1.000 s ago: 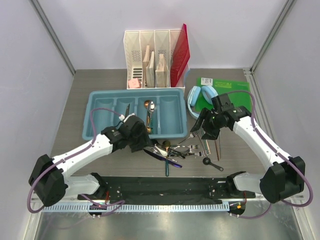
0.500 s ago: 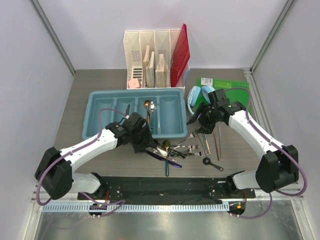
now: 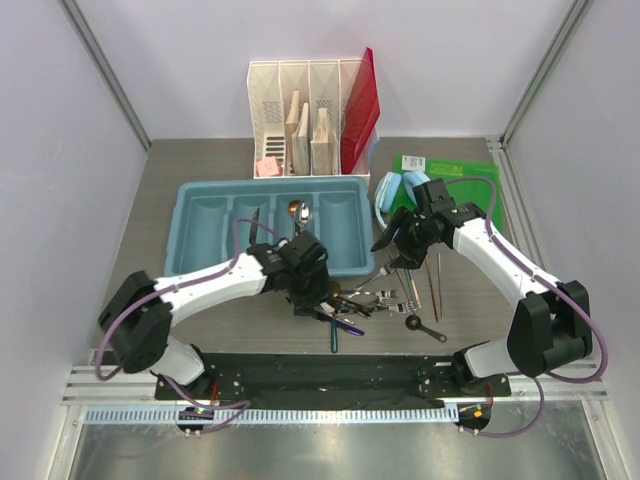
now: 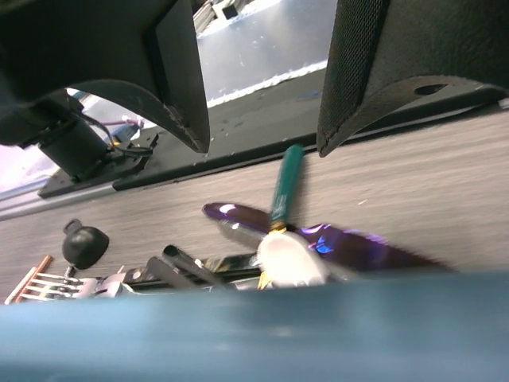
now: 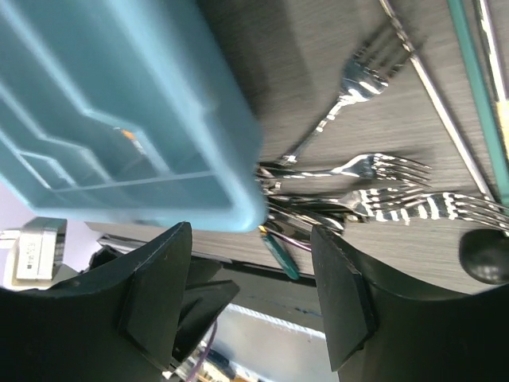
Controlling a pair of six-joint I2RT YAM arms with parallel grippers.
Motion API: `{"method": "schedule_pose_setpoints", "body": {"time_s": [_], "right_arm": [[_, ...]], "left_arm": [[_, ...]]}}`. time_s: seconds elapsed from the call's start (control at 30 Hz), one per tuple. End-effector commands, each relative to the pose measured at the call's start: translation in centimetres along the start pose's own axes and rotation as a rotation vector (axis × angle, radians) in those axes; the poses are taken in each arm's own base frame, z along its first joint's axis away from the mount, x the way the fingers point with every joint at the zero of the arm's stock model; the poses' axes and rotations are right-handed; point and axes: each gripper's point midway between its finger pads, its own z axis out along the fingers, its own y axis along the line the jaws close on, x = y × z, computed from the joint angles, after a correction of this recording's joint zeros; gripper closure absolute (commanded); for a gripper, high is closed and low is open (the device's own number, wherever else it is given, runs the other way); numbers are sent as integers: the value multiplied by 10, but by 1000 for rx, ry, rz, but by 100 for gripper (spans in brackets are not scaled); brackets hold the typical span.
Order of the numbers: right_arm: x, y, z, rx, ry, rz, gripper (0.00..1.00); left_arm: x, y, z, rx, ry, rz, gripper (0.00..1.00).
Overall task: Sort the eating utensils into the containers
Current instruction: Pick up the spoon from the center of the board.
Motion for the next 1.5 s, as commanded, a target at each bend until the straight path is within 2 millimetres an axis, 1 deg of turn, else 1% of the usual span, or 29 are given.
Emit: {"method": "schedule_pose_setpoints", "body": {"time_s": [0.0,0.03,0.07,0.1,0.13,0.17,0.2,0.23,0.27,0.3,0.33,0.37,0.4,0.43,0.53,0.77,0.93,1.1,1.23,1.3,1.37,1.4,1.47], "right_arm": [[8,-15,13,11,67,-17,33],[7,-19,13,15,60,-33,33],[5,-23,13,21,54,-32,33],[5,-27,14,18,56,-30,33],[8,-34,17,15,66,-18,33],[4,-41,18,10,65,21,33],[4,-39,17,-38,82,48,33],[10,-49,20,-42,100,103,33],[3,-55,17,-66,91,166,33],[1,-52,16,-112,88,186,33],[5,-60,17,-115,90,224,33],[2,-63,16,-119,76,238,33],[3,-65,16,-115,74,237,33],[5,-67,16,-114,76,232,33],[9,-69,16,-113,90,233,33],[12,-71,13,-115,78,234,33],[14,-71,10,-119,77,232,33],[15,-69,8,-128,78,223,33],[15,-68,7,-134,84,214,33],[15,-67,6,-140,84,200,33],[18,-70,7,-133,89,180,33],[18,-73,8,-125,90,177,33],[22,-77,9,-114,105,174,33]], "left_arm": [[13,-19,28,-51,68,72,44],[12,-30,30,-41,69,105,44],[13,-28,36,-64,75,114,44],[17,-21,48,-102,99,114,44],[17,-18,53,-117,108,109,44],[16,-13,56,-132,117,106,44],[14,-9,57,-149,124,96,44],[13,-7,55,-151,123,93,44],[9,-6,53,-157,106,105,43],[8,-5,49,-166,101,115,43],[5,-8,46,-163,94,128,43],[5,-6,47,-169,99,149,43],[7,-5,48,-176,109,157,43],[10,0,53,-192,125,159,44],[18,6,57,-209,155,171,45],[30,6,62,-212,174,207,46],[30,3,60,-215,162,218,46],[33,2,61,-226,165,228,47],[38,-3,63,-231,165,240,47],[43,-2,67,-244,174,246,47],[45,-2,71,-250,175,246,49],[48,-2,75,-251,179,248,55],[51,-4,77,-245,192,241,65]]}}
